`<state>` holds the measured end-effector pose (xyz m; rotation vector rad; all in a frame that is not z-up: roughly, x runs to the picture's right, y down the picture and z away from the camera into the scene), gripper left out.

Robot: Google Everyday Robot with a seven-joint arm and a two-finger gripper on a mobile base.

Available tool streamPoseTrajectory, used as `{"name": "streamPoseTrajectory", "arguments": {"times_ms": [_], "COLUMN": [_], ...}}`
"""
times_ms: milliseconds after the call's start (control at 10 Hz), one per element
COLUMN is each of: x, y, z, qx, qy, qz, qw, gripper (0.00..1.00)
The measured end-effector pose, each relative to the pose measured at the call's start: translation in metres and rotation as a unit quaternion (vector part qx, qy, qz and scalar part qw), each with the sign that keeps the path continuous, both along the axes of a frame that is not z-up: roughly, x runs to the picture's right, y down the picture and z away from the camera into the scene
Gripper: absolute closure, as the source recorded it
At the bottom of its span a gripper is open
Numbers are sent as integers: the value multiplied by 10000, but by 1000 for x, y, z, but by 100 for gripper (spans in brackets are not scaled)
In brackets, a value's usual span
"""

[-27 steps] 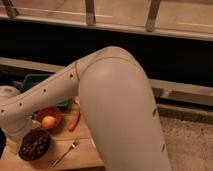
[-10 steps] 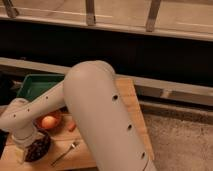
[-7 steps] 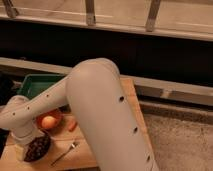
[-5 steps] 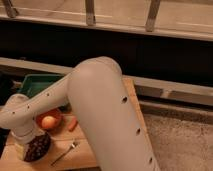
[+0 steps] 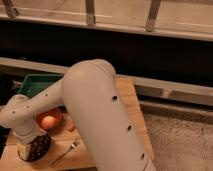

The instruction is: Place grapes in paper cup

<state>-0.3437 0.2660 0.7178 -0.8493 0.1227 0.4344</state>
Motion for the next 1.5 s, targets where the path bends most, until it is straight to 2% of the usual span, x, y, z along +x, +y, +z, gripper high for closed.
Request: {"name": "streamPoseTrajectory", "arguments": {"times_ms": [100,200,300,400,800,900,1500], "x": [0,-1,-1,-2,-7,-7,-8], "y": [-1,-2,-2,-1,4,5,2], "z": [2,3,4,4,4,4,1], "qx": [12,67,81,105,107,102,143], "qy": [17,9,2,-12,-128,-141,-204], "qz": [-31,-83,-102,-135,-188,-199,-195], "qw": [10000,9999,9999,9999,9997,9997,9995], "gripper": [25,36,42,56,95,100,100]}}
